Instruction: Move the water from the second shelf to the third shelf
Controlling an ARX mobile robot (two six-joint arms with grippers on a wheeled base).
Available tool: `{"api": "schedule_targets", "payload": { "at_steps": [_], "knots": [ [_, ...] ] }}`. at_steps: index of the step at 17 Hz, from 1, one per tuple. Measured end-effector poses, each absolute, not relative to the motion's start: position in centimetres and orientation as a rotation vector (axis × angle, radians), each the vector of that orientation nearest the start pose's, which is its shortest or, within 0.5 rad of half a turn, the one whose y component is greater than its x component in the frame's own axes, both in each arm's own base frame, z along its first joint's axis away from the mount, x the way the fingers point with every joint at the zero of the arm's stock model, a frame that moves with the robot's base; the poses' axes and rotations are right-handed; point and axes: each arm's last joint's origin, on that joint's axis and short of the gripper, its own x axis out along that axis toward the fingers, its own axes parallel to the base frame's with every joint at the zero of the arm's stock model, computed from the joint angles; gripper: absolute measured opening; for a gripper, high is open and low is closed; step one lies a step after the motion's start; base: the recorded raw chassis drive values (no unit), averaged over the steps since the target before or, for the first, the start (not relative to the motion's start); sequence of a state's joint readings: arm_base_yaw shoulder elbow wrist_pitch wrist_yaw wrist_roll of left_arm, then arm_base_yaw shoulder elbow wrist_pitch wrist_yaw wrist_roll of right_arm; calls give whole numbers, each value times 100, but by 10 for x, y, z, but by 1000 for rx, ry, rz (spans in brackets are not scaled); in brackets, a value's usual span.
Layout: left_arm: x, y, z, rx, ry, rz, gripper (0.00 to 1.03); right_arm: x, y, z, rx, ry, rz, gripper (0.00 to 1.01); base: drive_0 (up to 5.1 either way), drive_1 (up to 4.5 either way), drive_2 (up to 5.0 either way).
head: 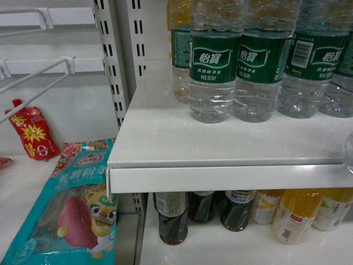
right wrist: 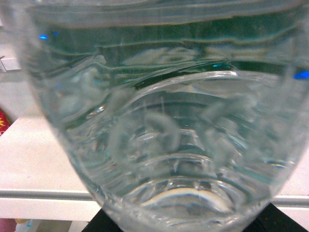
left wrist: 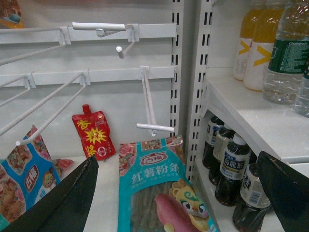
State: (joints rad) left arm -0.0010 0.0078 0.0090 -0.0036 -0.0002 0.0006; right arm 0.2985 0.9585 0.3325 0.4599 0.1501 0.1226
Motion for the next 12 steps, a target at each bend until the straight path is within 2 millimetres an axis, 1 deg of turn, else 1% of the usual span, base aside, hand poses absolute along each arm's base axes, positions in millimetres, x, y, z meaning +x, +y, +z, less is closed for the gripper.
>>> {"api": "schedule_targets", "payload": {
  "at_steps": [2,8,10,12],
  "knots": [
    [98,0,166,1,2,-1,98,209,55,216,102,184,140,38,0,0,0],
    [98,0,166,1,2,-1,98,240,63,228,94,210,177,38,0,0,0],
    [98,0,166,1,2,-1,98,251,63,229,70,226,168,38,0,0,0],
    [98,0,166,1,2,-1,98,258,62,228,59,239,154,38,0,0,0]
  ]
}}
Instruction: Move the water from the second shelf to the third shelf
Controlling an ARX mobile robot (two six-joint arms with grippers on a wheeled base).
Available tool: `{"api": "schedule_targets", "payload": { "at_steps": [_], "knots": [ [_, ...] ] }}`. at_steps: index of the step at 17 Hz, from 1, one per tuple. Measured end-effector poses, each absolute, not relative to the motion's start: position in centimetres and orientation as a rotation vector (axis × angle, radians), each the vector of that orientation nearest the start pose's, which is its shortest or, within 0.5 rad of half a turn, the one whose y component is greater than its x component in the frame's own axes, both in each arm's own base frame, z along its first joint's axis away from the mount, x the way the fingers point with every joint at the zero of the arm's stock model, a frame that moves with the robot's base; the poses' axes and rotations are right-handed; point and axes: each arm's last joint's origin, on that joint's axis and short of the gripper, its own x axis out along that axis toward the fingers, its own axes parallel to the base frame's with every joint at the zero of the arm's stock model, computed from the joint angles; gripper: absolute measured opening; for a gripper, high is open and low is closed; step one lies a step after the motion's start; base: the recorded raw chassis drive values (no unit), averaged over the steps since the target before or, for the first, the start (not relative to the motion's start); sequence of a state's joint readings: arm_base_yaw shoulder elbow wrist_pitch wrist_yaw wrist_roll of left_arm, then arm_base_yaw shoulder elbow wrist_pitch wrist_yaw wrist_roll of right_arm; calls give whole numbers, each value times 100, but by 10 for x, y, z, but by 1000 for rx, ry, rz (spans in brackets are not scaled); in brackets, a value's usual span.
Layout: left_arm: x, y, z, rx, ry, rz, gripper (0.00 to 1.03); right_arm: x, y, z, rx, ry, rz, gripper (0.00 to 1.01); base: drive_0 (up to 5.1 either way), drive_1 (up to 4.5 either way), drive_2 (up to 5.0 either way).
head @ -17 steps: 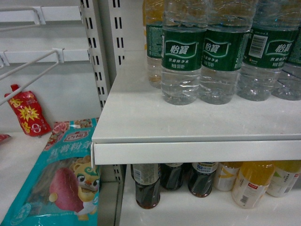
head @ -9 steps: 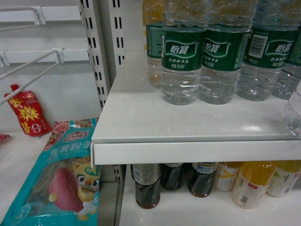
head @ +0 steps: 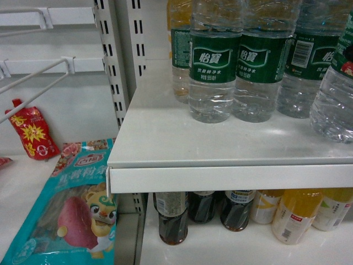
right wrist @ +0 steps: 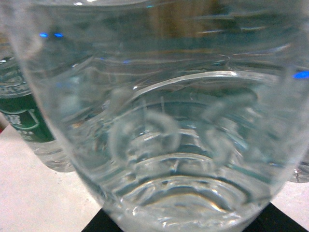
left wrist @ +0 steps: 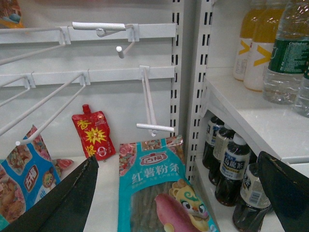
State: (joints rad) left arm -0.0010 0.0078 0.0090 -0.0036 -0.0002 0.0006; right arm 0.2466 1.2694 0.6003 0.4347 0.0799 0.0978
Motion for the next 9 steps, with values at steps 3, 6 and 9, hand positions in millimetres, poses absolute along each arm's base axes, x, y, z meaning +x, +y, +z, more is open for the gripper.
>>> {"api": "schedule_targets", "payload": {
  "at_steps": [3,6,9],
  "knots": [
    [98,0,166,1,2,-1,98,264,61,226,52,252,141,38,0,0,0],
    [98,0,166,1,2,-1,98,274,66,221,47,274,148,38,0,0,0],
    [98,0,166,1,2,-1,98,280,72,220,34,278,157,38,0,0,0]
  ]
}}
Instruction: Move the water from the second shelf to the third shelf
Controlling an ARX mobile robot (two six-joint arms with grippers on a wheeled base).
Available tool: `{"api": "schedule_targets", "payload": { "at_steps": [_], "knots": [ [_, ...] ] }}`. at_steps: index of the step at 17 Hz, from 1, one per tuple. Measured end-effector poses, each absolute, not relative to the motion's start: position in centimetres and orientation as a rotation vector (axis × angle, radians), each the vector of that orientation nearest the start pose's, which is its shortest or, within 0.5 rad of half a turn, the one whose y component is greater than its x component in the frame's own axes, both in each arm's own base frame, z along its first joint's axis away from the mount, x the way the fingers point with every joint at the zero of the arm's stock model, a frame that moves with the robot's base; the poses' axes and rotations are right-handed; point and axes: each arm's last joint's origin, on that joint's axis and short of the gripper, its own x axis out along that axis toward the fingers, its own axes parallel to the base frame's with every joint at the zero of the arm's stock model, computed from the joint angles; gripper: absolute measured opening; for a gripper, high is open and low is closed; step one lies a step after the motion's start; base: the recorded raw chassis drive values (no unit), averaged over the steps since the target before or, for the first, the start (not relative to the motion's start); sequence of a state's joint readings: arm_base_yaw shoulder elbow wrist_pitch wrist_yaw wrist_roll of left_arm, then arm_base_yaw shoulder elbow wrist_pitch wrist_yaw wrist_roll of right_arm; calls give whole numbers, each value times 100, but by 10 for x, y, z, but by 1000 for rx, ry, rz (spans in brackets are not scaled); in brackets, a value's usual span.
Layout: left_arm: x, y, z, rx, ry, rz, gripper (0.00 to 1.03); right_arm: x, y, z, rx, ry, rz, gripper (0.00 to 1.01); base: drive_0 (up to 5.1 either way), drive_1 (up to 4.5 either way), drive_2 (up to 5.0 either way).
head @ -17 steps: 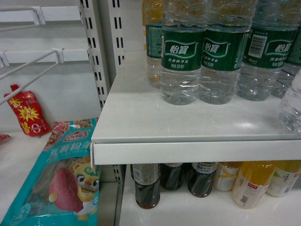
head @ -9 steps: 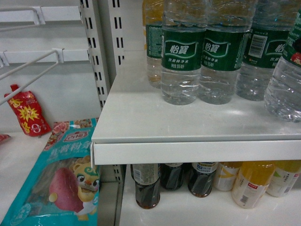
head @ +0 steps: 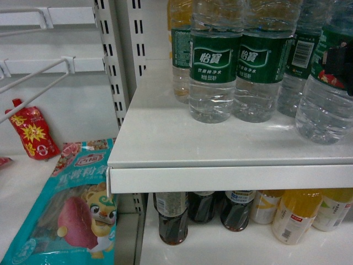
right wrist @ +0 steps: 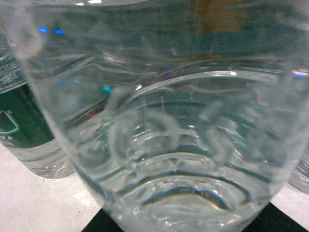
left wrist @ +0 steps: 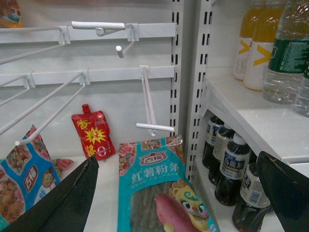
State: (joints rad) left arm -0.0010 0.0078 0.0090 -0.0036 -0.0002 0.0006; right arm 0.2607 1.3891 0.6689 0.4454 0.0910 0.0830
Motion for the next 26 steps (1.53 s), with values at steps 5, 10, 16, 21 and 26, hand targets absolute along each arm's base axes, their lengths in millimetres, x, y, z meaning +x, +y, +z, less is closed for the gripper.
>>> {"api": "schedule_targets", "payload": {
  "at_steps": [5,10,16,21,26],
  "knots": [
    [98,0,166,1,2,-1,98,281,74,221,14,291,147,38,0,0,0],
    [98,0,166,1,2,-1,98,280,73,220,12,302,144,53,0,0,0],
    [98,0,166,1,2,-1,98,280,72,226,17,272,139,98,0,0,0],
    [98,0,166,1,2,-1,98,281,71,226,17,273,136,98,0,0,0],
    [98,0,166,1,2,-1,98,273,69,237,21,256,137,98,0,0,0]
  ]
}}
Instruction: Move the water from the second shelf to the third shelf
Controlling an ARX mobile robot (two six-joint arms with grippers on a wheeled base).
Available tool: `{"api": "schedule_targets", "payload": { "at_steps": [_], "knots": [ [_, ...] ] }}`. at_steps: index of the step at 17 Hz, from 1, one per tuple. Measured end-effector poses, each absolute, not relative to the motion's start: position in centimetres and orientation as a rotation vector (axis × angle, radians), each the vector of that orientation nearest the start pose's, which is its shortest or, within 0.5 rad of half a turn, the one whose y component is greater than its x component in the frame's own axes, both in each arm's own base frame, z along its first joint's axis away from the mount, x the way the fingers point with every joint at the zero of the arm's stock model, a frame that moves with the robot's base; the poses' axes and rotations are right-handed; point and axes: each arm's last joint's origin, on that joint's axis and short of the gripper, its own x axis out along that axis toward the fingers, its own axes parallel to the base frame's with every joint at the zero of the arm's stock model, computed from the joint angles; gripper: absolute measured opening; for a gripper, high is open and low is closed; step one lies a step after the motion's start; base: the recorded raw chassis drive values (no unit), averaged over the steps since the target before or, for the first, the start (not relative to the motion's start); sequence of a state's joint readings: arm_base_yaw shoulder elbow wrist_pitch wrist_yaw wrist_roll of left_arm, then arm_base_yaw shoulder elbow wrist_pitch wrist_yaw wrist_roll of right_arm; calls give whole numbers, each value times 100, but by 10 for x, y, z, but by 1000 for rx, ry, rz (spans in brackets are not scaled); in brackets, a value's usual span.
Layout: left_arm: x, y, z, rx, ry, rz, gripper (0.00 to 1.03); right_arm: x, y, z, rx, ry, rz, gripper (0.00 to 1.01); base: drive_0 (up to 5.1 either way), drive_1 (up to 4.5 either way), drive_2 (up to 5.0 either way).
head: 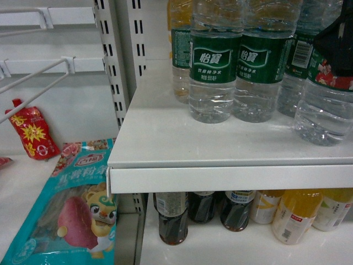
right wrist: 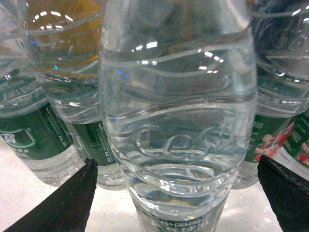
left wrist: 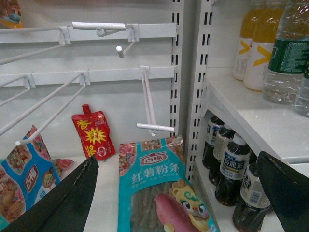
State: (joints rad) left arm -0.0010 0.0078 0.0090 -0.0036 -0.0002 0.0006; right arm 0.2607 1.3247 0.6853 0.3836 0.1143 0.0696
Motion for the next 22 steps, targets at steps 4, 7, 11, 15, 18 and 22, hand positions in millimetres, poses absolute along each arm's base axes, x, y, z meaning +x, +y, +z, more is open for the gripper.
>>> {"api": "schedule_targets", "payload": {
  "at_steps": [4,7,11,15,18,22],
  "knots": [
    [98,0,166,1,2,-1,98,251,63,243,31,241,135,98,0,0,0],
    [98,0,166,1,2,-1,98,225,53,247,46,197,124,98,0,0,0],
    [98,0,166,1,2,-1,98,194,40,251,60,154,53,98,0,0,0],
    [98,0,166,1,2,0,98,161,27,248,60,138,-12,98,0,0,0],
    [98,0,166,1,2,-1,98,150,21,248,63,122,-52,98,0,0,0],
    [98,0,166,1,2,0,98,141,13,232,31,-5,-7,73,0,0,0]
  ]
}}
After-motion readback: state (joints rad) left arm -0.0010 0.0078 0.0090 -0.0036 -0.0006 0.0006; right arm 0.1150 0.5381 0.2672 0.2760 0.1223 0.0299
